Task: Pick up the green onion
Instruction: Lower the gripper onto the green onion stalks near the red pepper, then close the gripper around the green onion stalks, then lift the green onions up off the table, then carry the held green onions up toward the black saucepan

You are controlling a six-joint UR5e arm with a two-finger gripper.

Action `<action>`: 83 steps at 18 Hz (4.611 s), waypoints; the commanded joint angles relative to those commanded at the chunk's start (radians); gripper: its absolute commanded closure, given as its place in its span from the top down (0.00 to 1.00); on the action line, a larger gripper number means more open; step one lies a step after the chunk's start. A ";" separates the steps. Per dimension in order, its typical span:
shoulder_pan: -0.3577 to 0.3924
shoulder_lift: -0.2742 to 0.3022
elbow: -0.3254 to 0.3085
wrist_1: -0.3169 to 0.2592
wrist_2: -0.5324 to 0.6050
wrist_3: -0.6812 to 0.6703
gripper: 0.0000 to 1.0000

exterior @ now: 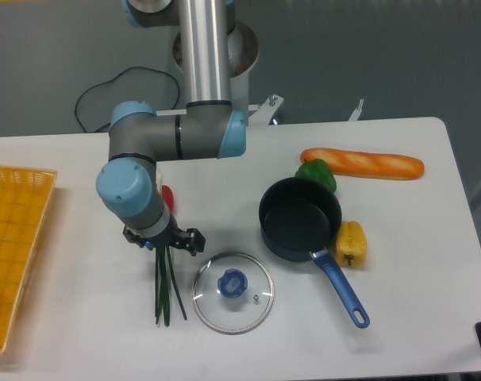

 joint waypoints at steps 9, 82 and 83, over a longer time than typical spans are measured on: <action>-0.018 -0.014 -0.032 -0.035 0.005 -0.003 1.00; 0.282 0.179 0.153 -0.382 0.020 0.762 0.16; 0.297 0.179 0.153 -0.383 0.021 0.788 0.16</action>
